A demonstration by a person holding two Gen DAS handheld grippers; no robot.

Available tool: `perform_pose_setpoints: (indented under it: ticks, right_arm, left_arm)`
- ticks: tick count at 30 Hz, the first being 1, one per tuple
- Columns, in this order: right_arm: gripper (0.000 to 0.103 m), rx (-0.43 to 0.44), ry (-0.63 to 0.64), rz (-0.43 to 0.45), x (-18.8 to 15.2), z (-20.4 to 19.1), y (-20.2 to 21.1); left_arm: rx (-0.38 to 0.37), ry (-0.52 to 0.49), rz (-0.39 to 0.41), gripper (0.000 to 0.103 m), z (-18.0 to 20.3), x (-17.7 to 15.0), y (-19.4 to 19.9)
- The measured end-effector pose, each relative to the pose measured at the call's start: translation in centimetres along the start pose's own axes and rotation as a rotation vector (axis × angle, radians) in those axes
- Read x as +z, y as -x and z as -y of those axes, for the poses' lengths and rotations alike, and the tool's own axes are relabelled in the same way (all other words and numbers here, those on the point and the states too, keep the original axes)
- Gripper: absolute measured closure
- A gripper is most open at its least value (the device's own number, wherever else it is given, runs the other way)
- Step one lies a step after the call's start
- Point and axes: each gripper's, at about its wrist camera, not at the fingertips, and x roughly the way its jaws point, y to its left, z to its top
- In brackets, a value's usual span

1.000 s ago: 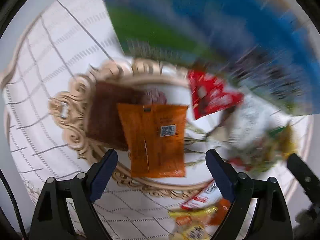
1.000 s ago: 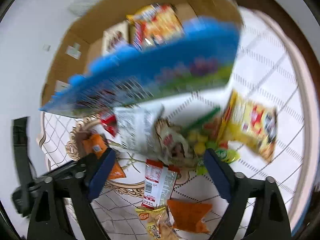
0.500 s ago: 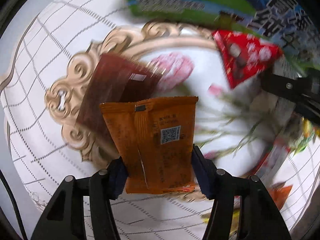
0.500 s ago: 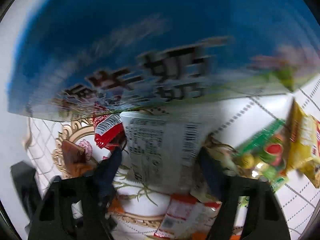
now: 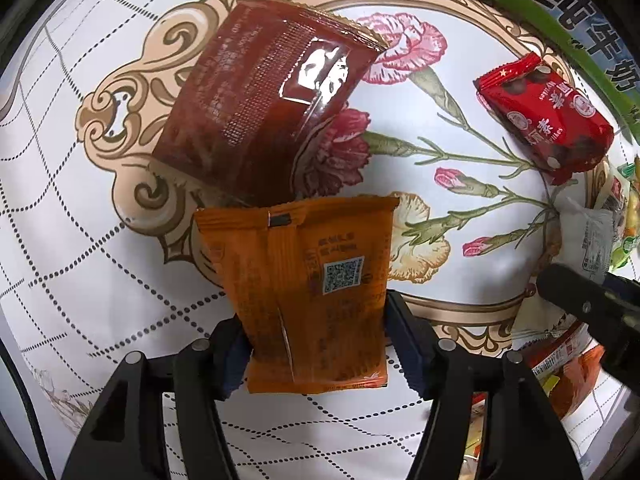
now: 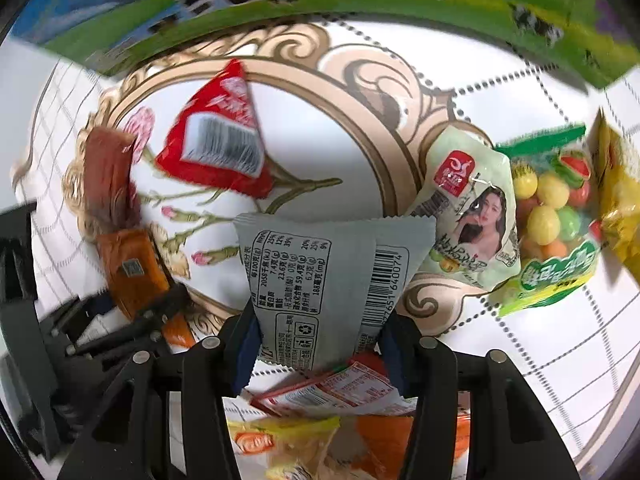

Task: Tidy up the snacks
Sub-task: 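Grasp the orange packet with the left tool while the right tool grasps the white packet, then carry the orange packet into the box with the left tool while the right tool drops the white packet there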

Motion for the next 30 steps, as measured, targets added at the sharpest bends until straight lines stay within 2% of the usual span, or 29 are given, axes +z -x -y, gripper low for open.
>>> perform_pose_setpoints:
  ticks: [4,6,8,9,14,20,25,30]
  right_arm:
    - [0.041,0.022,-0.051,0.027,0.0,0.4,-0.1]
    - [0.042,0.013,-0.056,0.042,0.1,1.0,0.5]
    - [0.049,-0.003,-0.049,0.065,-0.3,0.6,0.8]
    - [0.049,-0.003,-0.046,0.072,-0.8,0.1,0.8]
    - [0.050,0.089,-0.040,0.119,-2.1,-0.7,4.1]
    - [0.050,0.191,-0.017,0.219,-2.2,-0.4,11.0]
    - [0.050,0.233,0.000,0.318,-0.4,0.7,18.1]
    - [0.050,0.193,0.021,0.399,3.2,1.9,23.9]
  left_arm:
    - [-0.012,0.008,0.013,0.043,0.0,-0.2,0.4]
    - [0.025,0.001,0.052,0.048,-0.8,-0.2,1.1]
    - [0.048,-0.023,0.090,0.050,-1.9,0.0,2.3]
    - [0.045,-0.026,0.099,0.051,-1.6,-0.4,2.7]
    - [-0.010,-0.043,0.163,0.051,-0.7,-1.1,7.4]
    - [-0.117,-0.095,0.293,0.051,1.2,-0.2,16.6]
    - [-0.215,-0.125,0.354,0.051,2.2,3.6,22.9]
    - [-0.217,-0.175,0.368,0.051,4.7,10.5,25.0]
